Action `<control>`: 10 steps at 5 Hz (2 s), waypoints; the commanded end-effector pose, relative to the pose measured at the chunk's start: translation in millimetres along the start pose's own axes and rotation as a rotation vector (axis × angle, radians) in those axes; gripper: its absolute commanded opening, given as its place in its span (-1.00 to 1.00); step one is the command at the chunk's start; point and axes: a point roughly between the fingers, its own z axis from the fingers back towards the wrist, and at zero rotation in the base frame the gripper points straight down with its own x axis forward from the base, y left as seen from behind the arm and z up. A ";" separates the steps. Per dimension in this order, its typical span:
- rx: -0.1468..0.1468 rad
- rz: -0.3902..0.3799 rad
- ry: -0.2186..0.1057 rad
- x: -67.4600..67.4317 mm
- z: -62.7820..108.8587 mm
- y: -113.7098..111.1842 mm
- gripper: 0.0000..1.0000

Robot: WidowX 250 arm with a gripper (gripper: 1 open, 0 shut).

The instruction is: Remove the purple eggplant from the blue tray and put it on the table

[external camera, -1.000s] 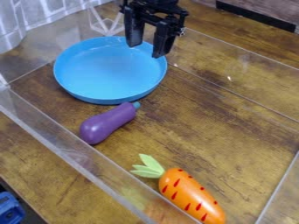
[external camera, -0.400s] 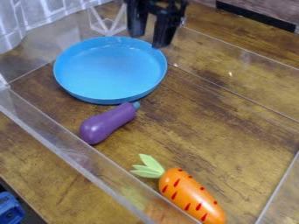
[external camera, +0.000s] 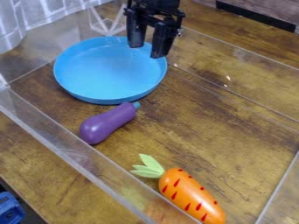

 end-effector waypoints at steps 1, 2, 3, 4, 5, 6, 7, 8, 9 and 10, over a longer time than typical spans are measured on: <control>0.011 0.034 -0.051 1.0 20.1 15.4 1.00; 0.018 -0.012 -0.031 -4.5 11.7 2.6 1.00; 0.024 -0.063 -0.013 -10.2 3.9 -10.3 1.00; 0.035 -0.171 -0.019 -12.6 7.8 -16.5 1.00; 0.029 -0.200 -0.037 -11.5 14.6 -19.2 1.00; 0.025 -0.149 -0.065 -11.9 17.0 -18.8 1.00; 0.013 -0.086 -0.095 -11.2 17.2 -17.5 1.00; 0.013 -0.086 -0.121 -7.3 20.3 -15.9 1.00; 0.013 -0.074 -0.120 -0.9 16.7 -11.3 1.00; 0.005 -0.007 -0.121 -4.5 30.2 1.7 1.00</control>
